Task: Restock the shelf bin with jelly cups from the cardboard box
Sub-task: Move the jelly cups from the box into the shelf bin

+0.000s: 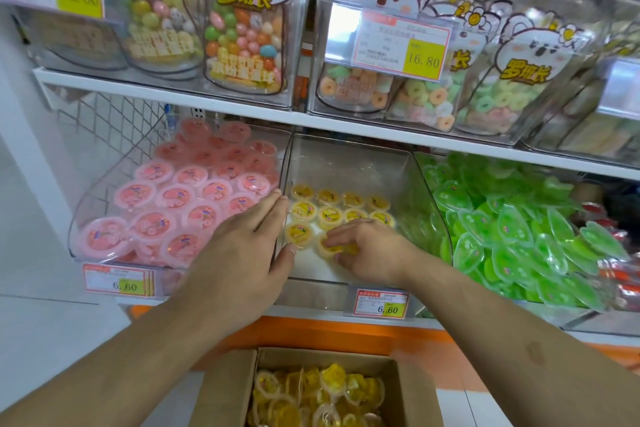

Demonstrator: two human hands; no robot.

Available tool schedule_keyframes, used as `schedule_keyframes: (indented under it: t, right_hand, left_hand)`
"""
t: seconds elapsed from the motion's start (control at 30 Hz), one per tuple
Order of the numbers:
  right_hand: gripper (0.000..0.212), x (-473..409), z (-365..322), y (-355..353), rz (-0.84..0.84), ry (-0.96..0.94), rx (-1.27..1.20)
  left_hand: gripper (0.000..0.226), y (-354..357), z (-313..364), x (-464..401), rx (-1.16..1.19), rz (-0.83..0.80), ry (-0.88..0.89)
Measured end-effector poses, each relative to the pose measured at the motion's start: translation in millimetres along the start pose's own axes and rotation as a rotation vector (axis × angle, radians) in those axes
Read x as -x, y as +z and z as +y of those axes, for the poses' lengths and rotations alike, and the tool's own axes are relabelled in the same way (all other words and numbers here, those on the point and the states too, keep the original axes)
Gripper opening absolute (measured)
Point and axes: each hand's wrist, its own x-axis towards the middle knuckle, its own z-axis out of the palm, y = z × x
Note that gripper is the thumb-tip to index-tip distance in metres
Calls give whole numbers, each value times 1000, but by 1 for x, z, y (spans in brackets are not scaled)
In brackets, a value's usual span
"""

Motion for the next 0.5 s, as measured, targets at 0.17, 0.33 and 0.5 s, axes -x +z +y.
schedule_keyframes:
  t: [0.17, 0.33, 0.5]
  right_hand:
    - [49, -2, 0, 1, -36, 41, 68]
    - [56, -2, 6, 1, -105, 55, 39]
    - [53, 3, 7, -2, -107, 62, -2]
  left_hand:
    - [70, 0, 0, 0, -13, 3, 1]
    - [70, 1, 1, -1, -24, 7, 0]
    - [71, 1, -1, 0, -20, 10, -3]
